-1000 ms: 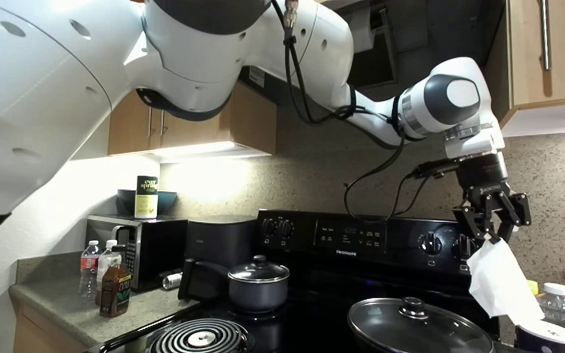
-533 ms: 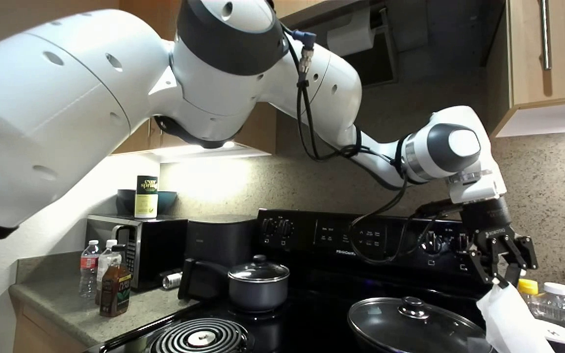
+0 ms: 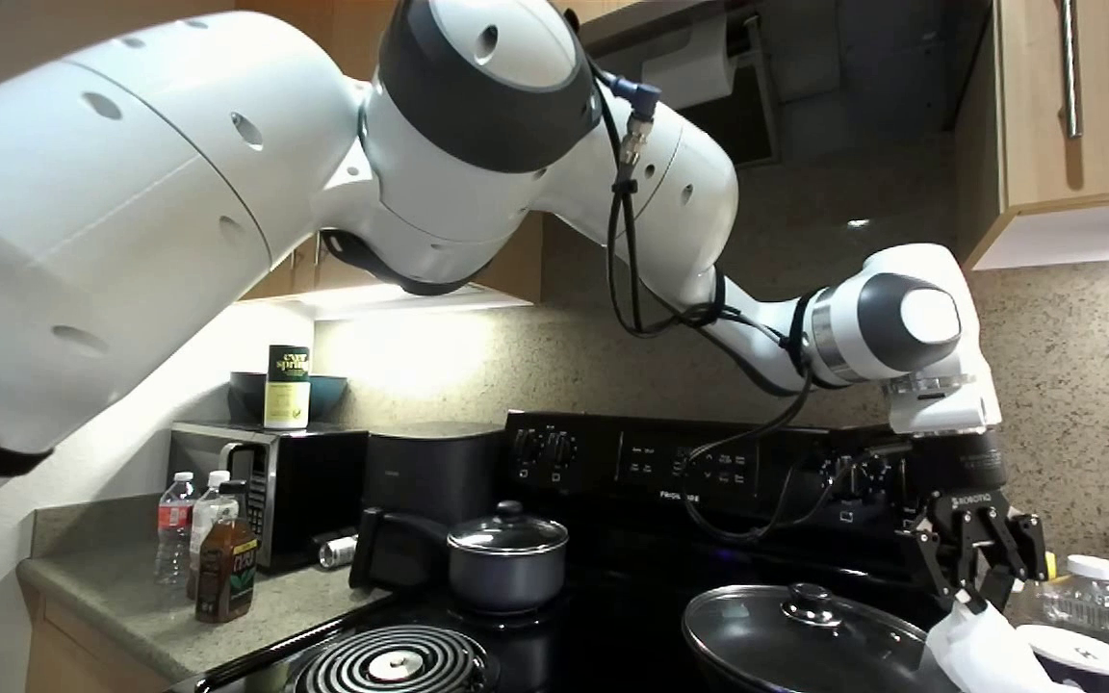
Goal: Wipe the pot with the paper towel
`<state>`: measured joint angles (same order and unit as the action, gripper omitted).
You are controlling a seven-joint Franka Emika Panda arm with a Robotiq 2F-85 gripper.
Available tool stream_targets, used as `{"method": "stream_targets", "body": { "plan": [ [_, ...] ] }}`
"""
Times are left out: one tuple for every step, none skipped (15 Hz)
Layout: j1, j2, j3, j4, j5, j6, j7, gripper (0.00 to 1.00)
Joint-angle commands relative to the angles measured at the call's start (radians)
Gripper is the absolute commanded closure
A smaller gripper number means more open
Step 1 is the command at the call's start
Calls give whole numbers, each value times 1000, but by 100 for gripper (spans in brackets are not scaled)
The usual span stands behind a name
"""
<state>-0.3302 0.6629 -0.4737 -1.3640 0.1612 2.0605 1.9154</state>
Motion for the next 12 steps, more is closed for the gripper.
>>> {"method": "stream_targets", "body": {
  "plan": [
    [-49, 11, 64, 39, -16, -50, -14, 98],
    [-54, 19, 72, 48, -18, -50, -16, 98],
    [-58, 26, 79, 57, -19, -53, -16, 98],
    [-57, 42, 78, 67, -31, -38, -7, 98],
    [-55, 57, 76, 79, -43, -30, -2, 98],
    [-53, 72, 72, 90, -58, -25, 5, 98],
    [-55, 87, 72, 104, -67, -29, 5, 98],
    [-54, 100, 70, 114, -78, -30, 8, 98],
    [-55, 113, 71, 125, -86, -31, 6, 98],
    [-56, 126, 71, 136, -93, -34, 5, 98],
    [-40, 135, 50, 134, -83, -29, -2, 98],
    [-41, 147, 48, 142, -84, -30, -2, 98]
  ]
}}
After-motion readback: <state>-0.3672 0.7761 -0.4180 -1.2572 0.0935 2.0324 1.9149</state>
